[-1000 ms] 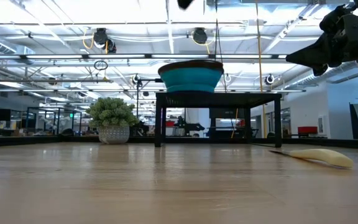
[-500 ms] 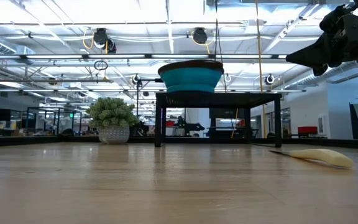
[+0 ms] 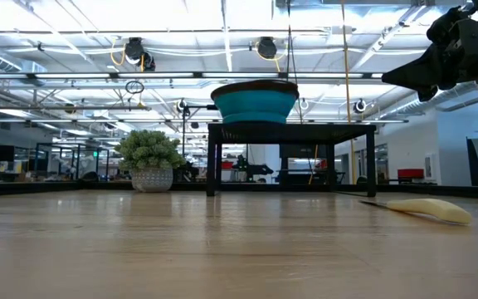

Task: Pick & Place Fruit
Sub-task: Put the orange peach into the blue strainer bowl on the shelf

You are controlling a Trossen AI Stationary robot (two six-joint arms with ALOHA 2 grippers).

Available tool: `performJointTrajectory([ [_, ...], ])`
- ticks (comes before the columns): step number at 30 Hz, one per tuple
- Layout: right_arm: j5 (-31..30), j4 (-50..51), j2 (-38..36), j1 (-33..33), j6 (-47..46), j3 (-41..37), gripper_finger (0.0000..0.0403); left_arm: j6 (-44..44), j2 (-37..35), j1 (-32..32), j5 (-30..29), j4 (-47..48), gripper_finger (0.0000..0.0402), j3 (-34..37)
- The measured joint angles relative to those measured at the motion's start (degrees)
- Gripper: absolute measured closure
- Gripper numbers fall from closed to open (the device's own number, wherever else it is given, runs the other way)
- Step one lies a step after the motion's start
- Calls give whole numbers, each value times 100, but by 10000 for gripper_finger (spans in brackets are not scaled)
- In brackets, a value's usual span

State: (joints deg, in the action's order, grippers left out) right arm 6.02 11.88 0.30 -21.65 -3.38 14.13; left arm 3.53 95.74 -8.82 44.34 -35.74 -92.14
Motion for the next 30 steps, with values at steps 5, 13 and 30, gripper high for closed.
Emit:
performJointTrajectory([
  [5, 0, 0, 0, 0, 0, 0, 403, -1, 0, -37, 2, 0, 277, 0],
  [13, 0, 0, 0, -2, 0, 0, 403, 197, 2, -35, -1028, 140, 277, 0],
  [30, 0, 0, 0, 0, 0, 0, 403, 1078, 4, -33, -2965, -536, 277, 4],
])
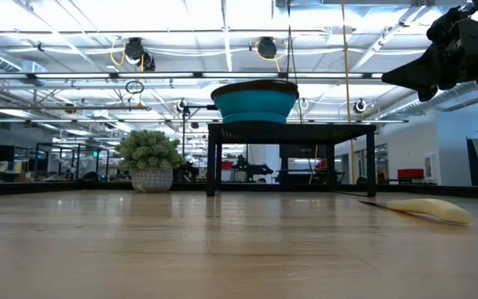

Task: Pick & Place Fruit
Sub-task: Put the orange peach into the blue strainer bowl on the shelf

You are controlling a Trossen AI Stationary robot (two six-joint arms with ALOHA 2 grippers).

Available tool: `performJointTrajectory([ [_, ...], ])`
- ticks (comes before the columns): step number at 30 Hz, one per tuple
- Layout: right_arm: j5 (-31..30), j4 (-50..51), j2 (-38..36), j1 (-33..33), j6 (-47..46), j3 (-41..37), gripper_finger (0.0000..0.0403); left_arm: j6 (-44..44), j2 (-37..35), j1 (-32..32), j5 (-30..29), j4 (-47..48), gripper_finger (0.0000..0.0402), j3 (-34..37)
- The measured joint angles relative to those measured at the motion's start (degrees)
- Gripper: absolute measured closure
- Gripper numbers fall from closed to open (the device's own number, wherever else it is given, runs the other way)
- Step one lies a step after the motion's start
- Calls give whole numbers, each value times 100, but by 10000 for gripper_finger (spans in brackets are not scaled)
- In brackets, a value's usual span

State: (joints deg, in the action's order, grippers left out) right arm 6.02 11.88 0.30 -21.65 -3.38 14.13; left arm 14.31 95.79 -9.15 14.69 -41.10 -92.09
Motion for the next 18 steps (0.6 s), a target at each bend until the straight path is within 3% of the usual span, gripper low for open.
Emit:
performJointTrajectory([
  [4, 0, 0, 0, 0, 0, 0, 403, -31, -7, -7, 134, 312, 277, 0],
  [9, 0, 0, 0, -2, 0, 0, 403, -167, -4, -15, 138, 1903, 277, 0],
  [18, 0, 2, 0, 0, 0, 0, 403, -408, 0, 79, -1097, 4812, 277, 0],
])
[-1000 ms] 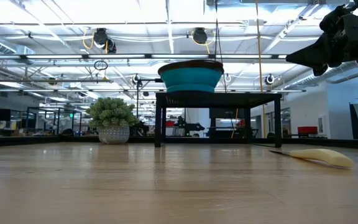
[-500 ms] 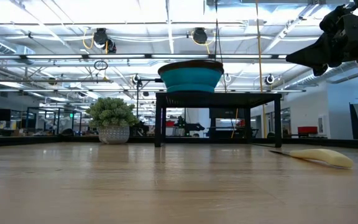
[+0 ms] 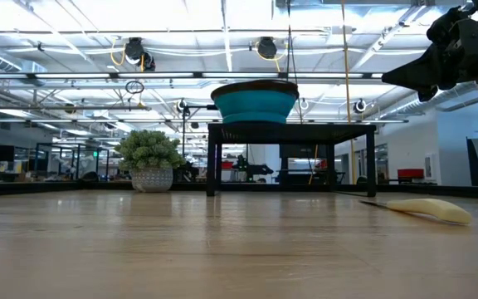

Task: Pick & Place Fruit
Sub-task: Put the orange peach into the blue strainer bowl on the shelf

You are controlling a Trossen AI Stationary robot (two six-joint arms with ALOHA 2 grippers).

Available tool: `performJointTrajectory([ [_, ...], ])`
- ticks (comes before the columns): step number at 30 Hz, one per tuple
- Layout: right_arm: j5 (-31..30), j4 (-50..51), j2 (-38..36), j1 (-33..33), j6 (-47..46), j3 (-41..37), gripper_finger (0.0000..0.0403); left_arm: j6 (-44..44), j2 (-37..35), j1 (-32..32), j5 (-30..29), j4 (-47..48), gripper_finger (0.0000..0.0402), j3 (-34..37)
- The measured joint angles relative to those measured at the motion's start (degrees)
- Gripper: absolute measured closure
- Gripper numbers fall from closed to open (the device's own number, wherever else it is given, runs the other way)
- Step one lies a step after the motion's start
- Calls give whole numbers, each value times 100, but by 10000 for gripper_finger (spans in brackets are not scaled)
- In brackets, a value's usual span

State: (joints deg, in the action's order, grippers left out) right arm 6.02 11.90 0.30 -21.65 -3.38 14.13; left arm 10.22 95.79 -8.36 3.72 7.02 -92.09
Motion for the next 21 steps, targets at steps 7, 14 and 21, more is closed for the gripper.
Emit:
performJointTrajectory([
  [7, -2, -2, 0, 0, 0, 0, 403, -668, 0, 181, -1243, 1421, 277, 0],
  [14, -2, -2, 0, 0, 0, 0, 403, -1611, 0, 580, -2248, 1921, 277, 0],
  [21, -2, -2, 0, 0, 0, 0, 403, -2261, 0, 1318, -2215, 1985, 277, 0],
])
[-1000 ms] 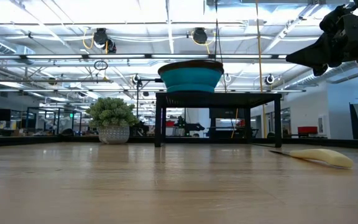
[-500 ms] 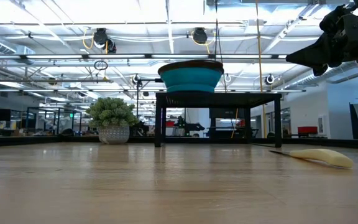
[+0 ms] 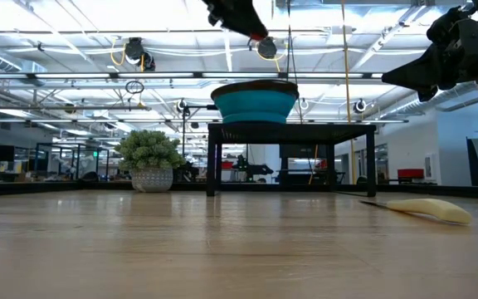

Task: Pick & Place Fruit
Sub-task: Put the orange peach into the blue strainer bowl on the shelf

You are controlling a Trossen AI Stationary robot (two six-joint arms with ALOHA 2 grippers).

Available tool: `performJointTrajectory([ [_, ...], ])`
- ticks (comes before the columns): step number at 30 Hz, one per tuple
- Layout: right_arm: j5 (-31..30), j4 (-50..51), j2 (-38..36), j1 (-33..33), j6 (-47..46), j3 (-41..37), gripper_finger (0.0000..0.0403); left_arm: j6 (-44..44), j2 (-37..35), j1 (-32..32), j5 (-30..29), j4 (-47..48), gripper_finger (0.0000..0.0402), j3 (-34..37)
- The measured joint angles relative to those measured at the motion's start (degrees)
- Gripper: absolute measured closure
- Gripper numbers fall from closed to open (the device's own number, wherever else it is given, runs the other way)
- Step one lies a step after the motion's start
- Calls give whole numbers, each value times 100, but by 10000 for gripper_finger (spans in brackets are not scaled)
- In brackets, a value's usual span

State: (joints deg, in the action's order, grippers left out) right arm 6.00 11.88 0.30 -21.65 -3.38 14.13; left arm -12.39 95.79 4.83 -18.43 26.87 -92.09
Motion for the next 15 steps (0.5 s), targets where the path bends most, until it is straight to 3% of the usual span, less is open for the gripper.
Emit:
performJointTrajectory([
  [4, 0, 0, 0, 0, 0, 0, 403, 6, 0, 512, 521, 0, 277, 0],
  [15, 0, 0, 0, 0, 0, 0, 403, -150, 24, 1576, 1108, -8, 277, 0],
])
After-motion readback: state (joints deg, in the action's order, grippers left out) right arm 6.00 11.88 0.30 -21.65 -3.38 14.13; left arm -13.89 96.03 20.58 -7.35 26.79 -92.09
